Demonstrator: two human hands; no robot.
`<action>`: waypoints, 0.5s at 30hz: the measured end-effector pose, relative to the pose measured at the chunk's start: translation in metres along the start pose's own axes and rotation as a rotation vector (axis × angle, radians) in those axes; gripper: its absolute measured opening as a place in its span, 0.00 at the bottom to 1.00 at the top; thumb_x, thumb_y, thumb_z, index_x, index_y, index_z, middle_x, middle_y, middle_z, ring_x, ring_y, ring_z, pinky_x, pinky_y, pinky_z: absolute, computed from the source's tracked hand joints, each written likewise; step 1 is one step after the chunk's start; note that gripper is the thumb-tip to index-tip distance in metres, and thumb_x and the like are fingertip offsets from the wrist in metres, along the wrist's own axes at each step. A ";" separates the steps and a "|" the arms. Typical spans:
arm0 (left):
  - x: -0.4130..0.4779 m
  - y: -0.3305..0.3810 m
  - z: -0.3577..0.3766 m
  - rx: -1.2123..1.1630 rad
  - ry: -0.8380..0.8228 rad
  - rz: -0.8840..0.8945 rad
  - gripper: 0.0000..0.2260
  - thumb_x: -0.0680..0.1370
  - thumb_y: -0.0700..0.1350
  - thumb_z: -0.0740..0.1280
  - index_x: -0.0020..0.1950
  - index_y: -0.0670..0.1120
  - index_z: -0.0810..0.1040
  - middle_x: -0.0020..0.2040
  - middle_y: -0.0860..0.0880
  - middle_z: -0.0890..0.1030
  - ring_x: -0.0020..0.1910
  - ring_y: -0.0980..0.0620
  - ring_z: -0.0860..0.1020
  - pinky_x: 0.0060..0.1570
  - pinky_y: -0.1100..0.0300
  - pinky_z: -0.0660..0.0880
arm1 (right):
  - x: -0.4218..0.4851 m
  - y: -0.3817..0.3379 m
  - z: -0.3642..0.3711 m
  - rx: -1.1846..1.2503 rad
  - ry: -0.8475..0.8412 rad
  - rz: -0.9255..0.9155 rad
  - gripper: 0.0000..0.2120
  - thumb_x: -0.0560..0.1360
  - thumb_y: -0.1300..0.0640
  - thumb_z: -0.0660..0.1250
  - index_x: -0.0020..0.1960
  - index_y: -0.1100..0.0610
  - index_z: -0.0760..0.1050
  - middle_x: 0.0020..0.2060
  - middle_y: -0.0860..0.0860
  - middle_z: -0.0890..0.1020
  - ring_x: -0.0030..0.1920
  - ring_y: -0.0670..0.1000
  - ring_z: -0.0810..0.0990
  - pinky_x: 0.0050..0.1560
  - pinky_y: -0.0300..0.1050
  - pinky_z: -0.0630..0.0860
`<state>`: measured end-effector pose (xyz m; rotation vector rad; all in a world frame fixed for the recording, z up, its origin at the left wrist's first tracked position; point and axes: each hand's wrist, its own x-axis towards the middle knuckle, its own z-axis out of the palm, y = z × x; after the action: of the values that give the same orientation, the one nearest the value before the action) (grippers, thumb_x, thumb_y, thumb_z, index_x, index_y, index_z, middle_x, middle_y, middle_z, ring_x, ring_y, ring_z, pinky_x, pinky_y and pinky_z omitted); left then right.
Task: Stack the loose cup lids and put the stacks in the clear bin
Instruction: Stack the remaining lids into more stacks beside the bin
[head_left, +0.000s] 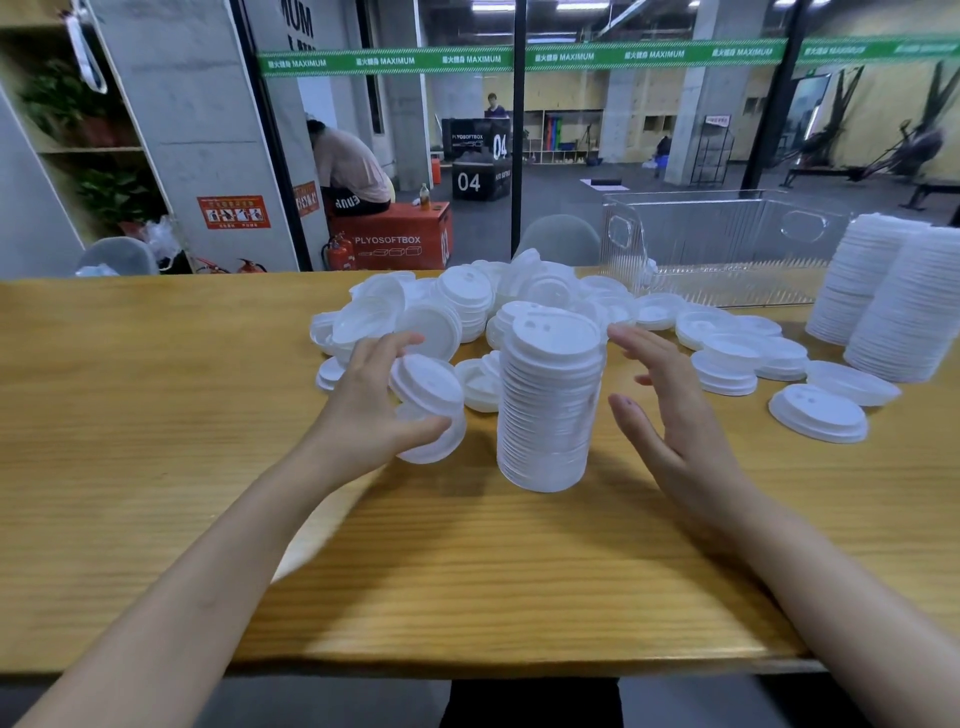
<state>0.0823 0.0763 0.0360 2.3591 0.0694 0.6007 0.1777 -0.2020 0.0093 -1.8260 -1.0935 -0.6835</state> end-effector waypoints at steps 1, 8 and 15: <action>0.000 -0.001 0.000 0.000 0.008 -0.014 0.34 0.62 0.55 0.73 0.67 0.57 0.68 0.64 0.55 0.68 0.62 0.59 0.69 0.52 0.75 0.65 | 0.000 0.000 0.000 0.002 0.001 0.008 0.23 0.80 0.49 0.58 0.74 0.49 0.62 0.69 0.41 0.68 0.70 0.51 0.69 0.66 0.63 0.68; 0.011 0.026 -0.007 -0.183 0.263 -0.005 0.21 0.72 0.48 0.76 0.62 0.51 0.74 0.58 0.59 0.75 0.57 0.61 0.73 0.50 0.75 0.67 | 0.013 -0.008 -0.007 -0.024 -0.001 0.039 0.23 0.81 0.44 0.56 0.74 0.46 0.60 0.69 0.36 0.66 0.71 0.49 0.67 0.68 0.61 0.67; 0.023 0.075 0.010 -0.416 0.033 0.072 0.22 0.69 0.56 0.73 0.61 0.57 0.75 0.61 0.63 0.76 0.63 0.66 0.72 0.53 0.77 0.66 | 0.021 -0.001 -0.003 0.008 0.055 0.037 0.21 0.81 0.45 0.56 0.74 0.46 0.62 0.71 0.42 0.67 0.72 0.51 0.67 0.67 0.63 0.68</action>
<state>0.0985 0.0178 0.0864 1.9548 -0.1168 0.6213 0.1868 -0.1954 0.0277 -1.8059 -1.0225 -0.7020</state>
